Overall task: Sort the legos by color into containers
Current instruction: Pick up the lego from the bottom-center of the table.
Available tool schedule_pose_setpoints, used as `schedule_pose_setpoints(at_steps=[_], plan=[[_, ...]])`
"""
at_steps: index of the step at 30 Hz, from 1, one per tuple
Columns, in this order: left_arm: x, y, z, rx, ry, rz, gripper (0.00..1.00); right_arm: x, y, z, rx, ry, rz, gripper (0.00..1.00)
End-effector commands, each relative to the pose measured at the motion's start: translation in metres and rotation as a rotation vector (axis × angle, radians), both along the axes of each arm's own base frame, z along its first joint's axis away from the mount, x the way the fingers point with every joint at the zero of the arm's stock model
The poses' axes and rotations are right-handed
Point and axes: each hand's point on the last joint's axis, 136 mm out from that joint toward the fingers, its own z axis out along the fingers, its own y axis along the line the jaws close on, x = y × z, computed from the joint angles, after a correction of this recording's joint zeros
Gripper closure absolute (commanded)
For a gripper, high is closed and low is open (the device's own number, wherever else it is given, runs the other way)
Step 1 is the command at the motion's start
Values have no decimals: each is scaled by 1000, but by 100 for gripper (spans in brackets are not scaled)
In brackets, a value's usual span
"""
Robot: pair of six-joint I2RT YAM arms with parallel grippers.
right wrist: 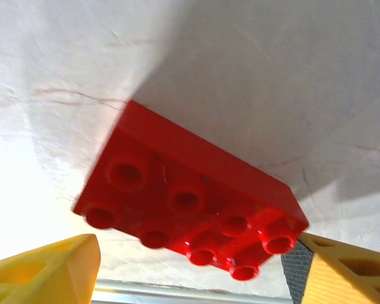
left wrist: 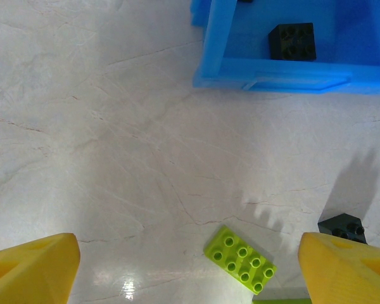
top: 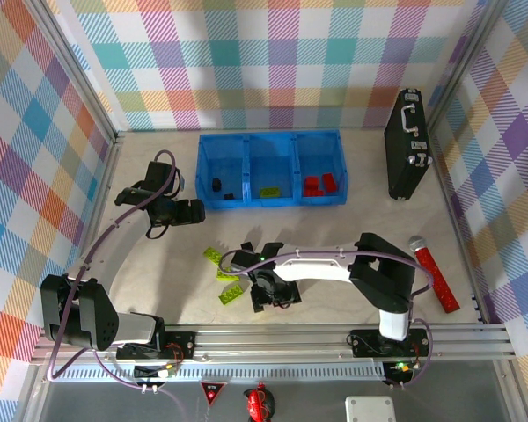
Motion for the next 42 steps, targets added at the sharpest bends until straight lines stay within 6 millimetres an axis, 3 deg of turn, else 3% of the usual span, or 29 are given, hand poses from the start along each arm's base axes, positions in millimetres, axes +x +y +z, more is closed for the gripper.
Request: schedule_pose_setpoints(at_steps=[1,12,22,36,42], plan=[[-3,5,0,3,4,2,11,6,3,0,-22,-32,15,23],[-4,7,0,12,4,6,11,25,-10,-8,-105,-81,24,25],[-3,8,-1,20,7,3,11,44,-32,-2,-107,-102,-22,28],[-2,10,-2,36,10,-2,11,47,-61,1,-62,-92,-111,54],[-1,11,-2,37,15,-7,11,49,-71,5,-42,-97,-137,59]])
